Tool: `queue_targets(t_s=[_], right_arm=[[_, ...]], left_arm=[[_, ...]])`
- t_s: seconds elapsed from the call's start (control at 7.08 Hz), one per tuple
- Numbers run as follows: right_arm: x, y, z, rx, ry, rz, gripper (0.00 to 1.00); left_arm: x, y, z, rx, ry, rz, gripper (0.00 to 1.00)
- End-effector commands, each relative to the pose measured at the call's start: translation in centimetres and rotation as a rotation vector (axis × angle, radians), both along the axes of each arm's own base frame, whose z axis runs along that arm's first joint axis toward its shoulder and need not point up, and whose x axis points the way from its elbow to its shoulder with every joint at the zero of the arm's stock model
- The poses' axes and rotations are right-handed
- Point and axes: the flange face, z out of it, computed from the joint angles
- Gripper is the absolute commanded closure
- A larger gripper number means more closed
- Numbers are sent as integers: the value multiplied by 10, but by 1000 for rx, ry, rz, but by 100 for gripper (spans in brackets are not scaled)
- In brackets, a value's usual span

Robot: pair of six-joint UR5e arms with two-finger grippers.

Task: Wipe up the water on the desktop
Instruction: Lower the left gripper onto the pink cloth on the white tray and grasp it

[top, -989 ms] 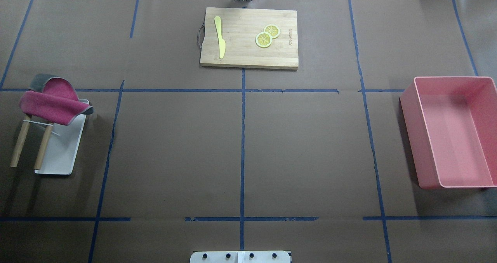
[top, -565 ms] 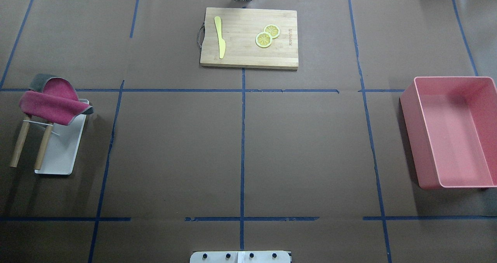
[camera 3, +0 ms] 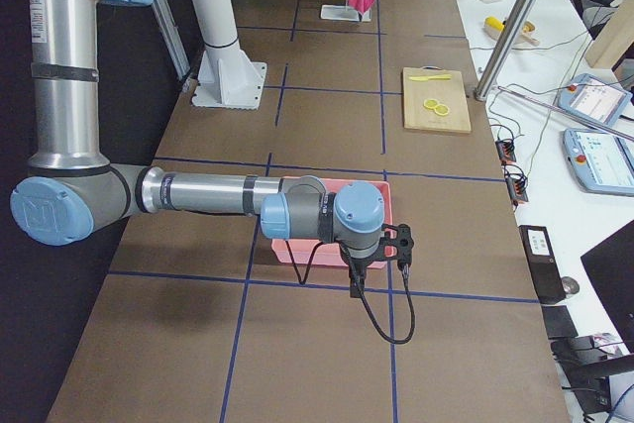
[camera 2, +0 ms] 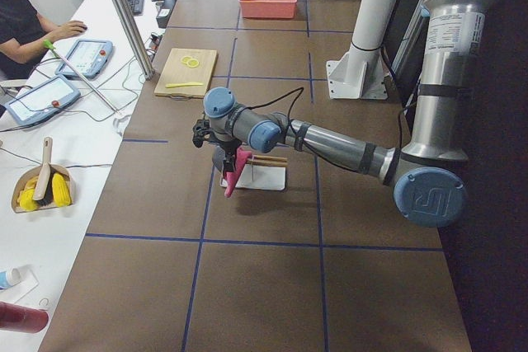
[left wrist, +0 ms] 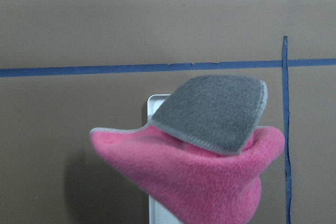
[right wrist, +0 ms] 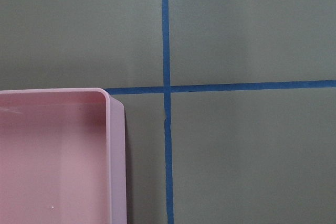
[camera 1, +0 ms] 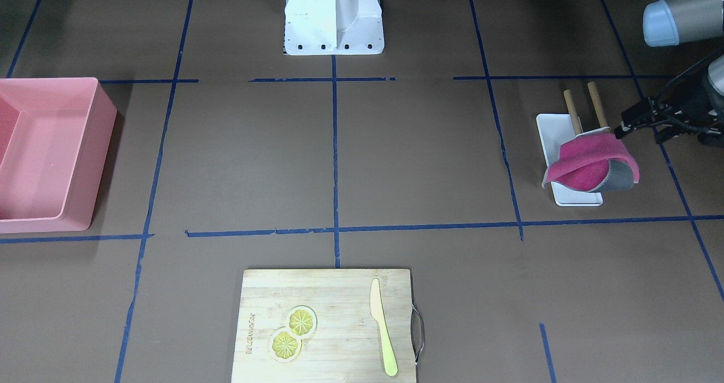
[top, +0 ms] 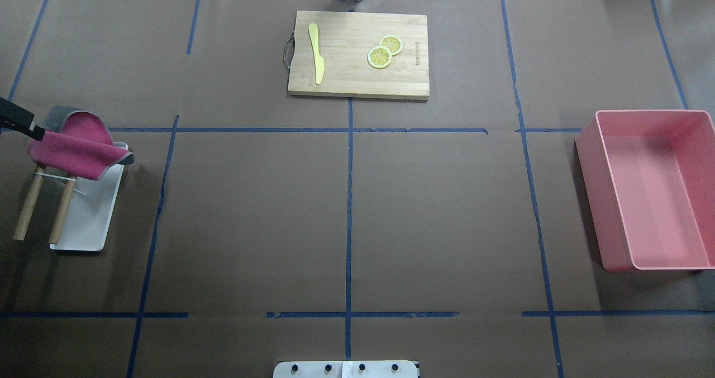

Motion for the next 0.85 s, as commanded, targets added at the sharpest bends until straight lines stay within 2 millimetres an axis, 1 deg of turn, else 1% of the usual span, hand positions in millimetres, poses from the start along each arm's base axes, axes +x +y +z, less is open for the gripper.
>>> queue_targets(t_s=[0.0, 0.14, 0.28, 0.57, 0.71], right_arm=[[-1, -2, -1, 1, -1, -2, 0], [-1, -2, -1, -1, -2, -2, 0], [-1, -4, -3, 2, -4, -2, 0], [-1, -3, -2, 0, -11, -1, 0], [-1, -4, -3, 1, -14, -1, 0]], left_arm=[[12, -15, -2, 0, 1, 9, 4], [14, -19, 3, -6, -3, 12, 5], [15, -20, 14, -24, -8, 18, 8], [16, -21, 16, -28, -5, 20, 14], [16, -21, 14, -25, -4, 20, 15]])
